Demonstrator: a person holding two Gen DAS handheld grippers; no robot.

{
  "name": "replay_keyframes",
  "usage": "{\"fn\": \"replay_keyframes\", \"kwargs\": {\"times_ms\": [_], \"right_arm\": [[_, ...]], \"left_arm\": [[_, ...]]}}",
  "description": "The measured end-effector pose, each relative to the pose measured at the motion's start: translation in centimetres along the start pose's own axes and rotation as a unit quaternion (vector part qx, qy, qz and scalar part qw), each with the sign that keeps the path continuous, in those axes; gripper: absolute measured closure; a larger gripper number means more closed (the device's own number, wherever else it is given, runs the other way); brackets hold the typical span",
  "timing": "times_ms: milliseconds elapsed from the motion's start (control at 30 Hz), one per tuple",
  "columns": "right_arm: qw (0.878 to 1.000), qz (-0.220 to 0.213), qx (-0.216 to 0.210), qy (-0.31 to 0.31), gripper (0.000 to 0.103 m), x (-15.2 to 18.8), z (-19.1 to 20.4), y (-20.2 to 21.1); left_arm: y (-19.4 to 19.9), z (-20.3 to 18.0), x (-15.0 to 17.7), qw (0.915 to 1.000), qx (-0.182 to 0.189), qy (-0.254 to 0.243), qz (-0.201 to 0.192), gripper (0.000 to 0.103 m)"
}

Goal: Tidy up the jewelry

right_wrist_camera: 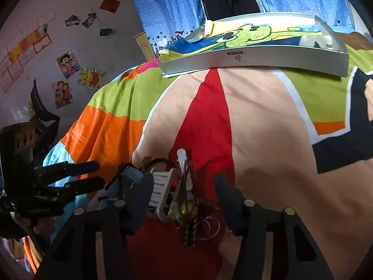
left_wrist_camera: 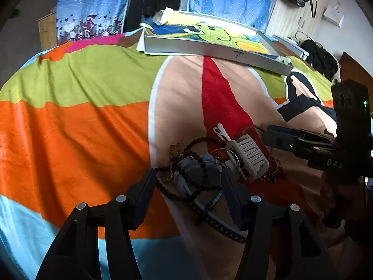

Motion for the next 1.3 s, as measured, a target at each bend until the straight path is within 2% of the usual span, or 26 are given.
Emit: {"fn": "replay_keyframes", "kwargs": {"times_ms": [200, 233, 367, 467, 567, 600, 700, 800, 967, 1300], "right_arm": [[1.000, -0.012, -0.010, -0.004, 0.063, -0.1, -0.6, -0.4], [1.000, -0.014, -0.012, -0.005, 0.064, 0.0, -0.7, -0.4], [1.000, -0.012, -0.016, 0.000, 0.069, 0.2, -0.7, -0.7], [1.000, -0.007, -0.022, -0.002, 0.078, 0.5, -0.7, -0.9], [1.000, -0.004, -0.023, -0.003, 0.087, 0.6, -0.8, -0.9], [1.000, -0.002, -0.025, -0.004, 0.094, 0.6, -0.7, -0.8], [1.000, 0.004, -0.029, -0.003, 0.098, 0.7, -0.5, -0.7], [0.999, -0.006, -0.031, 0.003, 0.098, 0.2, -0.1, -0.1], [0.997, -0.052, -0.044, 0.025, 0.098, -2.2, 1.4, 2.2], [0.993, -0.110, -0.044, 0.028, 0.098, -5.6, 1.9, 5.5]], "left_arm": [[-1.4, -0.1, 0.9, 0.9996, 0.001, 0.001, 0.027, 0.051], [-1.5, -0.1, 1.0, 0.9996, -0.001, -0.001, 0.029, 0.053], [-2.1, 0.0, 1.4, 0.9990, -0.011, 0.005, 0.043, 0.081], [-2.1, 0.4, 1.5, 0.9986, -0.021, 0.018, 0.046, 0.093], [-1.8, 0.9, 1.3, 0.9982, -0.031, 0.031, 0.042, 0.100], [-1.7, 1.0, 1.2, 0.9981, -0.031, 0.036, 0.039, 0.100], [-0.7, 1.0, 0.2, 0.9983, -0.040, 0.037, 0.020, 0.100], [0.7, 1.0, -1.4, 0.9980, -0.050, 0.038, -0.004, 0.100], [3.2, 0.7, -5.3, 0.9972, -0.048, 0.036, -0.045, 0.100], [8.6, -2.2, -12.5, 0.9933, -0.023, 0.016, -0.112, 0.100]]}}
Point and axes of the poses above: each gripper's, at about its wrist camera, not at the fingertips, and y roughly against the way its jaws point, z to its left, x to its underside, the point moved 10 cm from there along -y, roughly the way its jaws point, and after that the axes turned 10 degrees about -z, right-handed, at the moved point
